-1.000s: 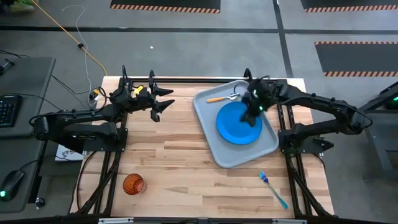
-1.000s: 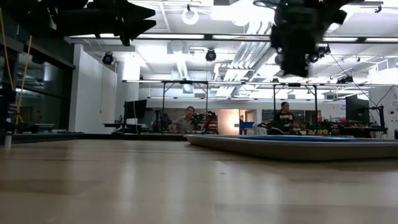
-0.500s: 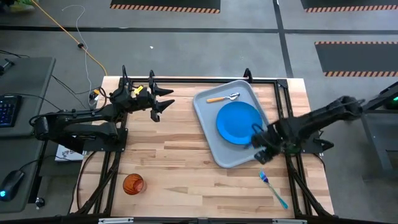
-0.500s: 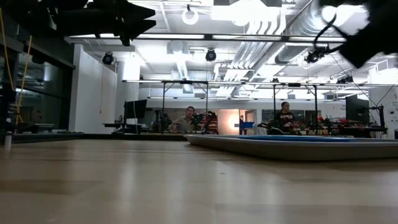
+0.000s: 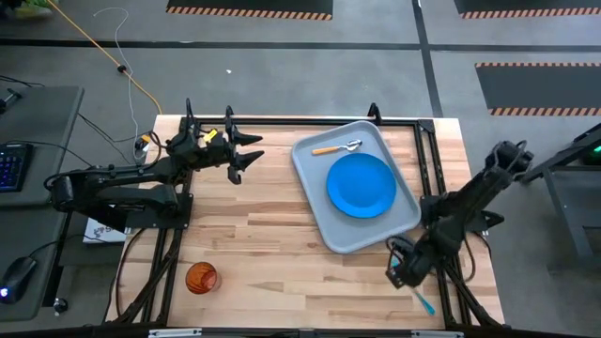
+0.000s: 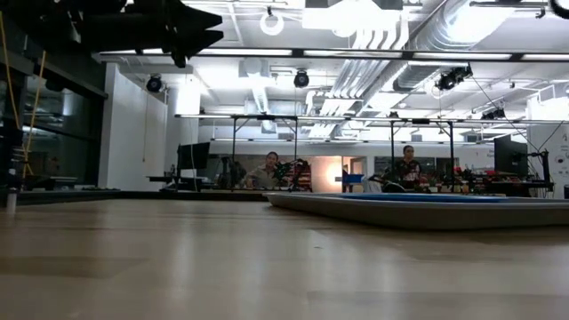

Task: Pick and place plate/cup/fork/spoon on tray
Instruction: Put the blue fork on the gray serving tray to the right of the yellow spoon

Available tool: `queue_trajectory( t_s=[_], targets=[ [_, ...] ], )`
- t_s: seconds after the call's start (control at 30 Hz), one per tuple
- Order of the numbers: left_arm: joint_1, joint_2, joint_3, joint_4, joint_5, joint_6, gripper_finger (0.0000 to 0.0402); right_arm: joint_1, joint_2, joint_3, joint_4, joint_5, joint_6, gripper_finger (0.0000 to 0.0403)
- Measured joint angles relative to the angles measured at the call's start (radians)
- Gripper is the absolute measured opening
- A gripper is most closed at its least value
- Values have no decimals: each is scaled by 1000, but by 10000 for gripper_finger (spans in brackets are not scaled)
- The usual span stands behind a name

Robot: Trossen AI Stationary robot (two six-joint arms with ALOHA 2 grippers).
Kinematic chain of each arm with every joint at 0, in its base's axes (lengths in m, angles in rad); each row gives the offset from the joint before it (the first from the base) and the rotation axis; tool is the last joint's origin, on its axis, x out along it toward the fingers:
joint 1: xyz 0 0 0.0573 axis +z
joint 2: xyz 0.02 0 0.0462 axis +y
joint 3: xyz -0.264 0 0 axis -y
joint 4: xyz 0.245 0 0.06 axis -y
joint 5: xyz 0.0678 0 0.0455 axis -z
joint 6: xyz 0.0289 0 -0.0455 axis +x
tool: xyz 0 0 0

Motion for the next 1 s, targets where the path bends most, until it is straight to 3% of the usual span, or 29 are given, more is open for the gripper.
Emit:
queue_trajectory(
  t_s=[0.43, 0.83, 1.0],
  targets=[
    [0, 0, 0, 0, 0, 43, 200, 44, 225, 0, 81, -63, -8, 197],
    [0, 0, 0, 15, 0, 44, 200, 44, 296, 2, 82, -69, -41, 197],
    [0, 0, 0, 15, 0, 37, 200, 43, 308, 5, 83, -70, -64, 176]
  ],
)
